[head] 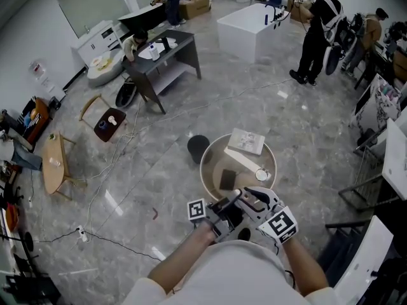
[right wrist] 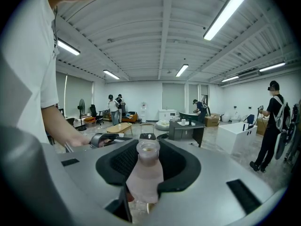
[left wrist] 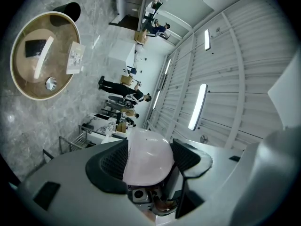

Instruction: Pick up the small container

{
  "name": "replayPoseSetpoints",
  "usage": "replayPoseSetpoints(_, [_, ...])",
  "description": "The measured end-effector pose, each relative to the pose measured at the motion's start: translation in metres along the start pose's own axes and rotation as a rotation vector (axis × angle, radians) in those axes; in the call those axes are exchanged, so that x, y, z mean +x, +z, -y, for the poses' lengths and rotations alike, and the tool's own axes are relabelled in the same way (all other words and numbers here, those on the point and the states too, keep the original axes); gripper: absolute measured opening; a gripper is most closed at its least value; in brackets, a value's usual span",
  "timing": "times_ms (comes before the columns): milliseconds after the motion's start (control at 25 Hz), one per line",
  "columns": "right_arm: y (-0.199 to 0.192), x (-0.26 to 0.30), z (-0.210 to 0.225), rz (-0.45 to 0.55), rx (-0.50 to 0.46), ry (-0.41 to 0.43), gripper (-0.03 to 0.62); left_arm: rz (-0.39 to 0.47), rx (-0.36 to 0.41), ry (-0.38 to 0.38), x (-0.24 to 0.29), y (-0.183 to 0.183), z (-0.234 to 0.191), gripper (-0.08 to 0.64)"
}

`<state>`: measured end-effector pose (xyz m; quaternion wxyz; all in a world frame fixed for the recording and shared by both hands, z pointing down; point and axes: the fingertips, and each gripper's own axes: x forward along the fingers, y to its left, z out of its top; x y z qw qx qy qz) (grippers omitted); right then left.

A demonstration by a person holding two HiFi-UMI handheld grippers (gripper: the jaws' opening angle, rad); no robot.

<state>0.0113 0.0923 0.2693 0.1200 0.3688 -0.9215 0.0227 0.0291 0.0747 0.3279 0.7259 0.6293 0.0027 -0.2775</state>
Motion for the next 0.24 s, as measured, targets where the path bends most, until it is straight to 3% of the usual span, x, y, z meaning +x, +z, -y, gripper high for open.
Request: replayPoseSetpoints(240, [0.0000, -0.0038, -0.0027, -0.002, 0.000, -0.005, 0.152, -0.003, -0.002, -0.005, -0.0002, -0.0049, 0.0018, 0.308])
